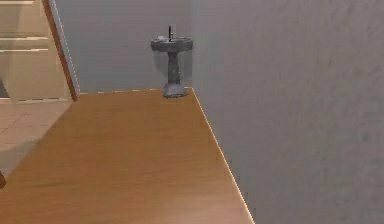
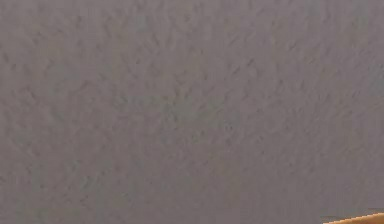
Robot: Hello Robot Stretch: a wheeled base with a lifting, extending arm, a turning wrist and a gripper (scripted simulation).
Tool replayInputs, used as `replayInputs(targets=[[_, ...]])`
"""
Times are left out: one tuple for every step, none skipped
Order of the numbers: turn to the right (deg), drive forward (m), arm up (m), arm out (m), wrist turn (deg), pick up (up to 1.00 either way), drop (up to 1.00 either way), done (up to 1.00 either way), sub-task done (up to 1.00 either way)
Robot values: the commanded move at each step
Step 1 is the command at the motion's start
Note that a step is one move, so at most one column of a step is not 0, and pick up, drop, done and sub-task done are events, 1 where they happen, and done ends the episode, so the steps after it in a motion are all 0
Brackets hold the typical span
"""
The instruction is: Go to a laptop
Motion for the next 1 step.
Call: replayInputs(targets=[[6.0,0.00,0.00,0.00,0.0,0.00,0.00,0.00,0.00]])
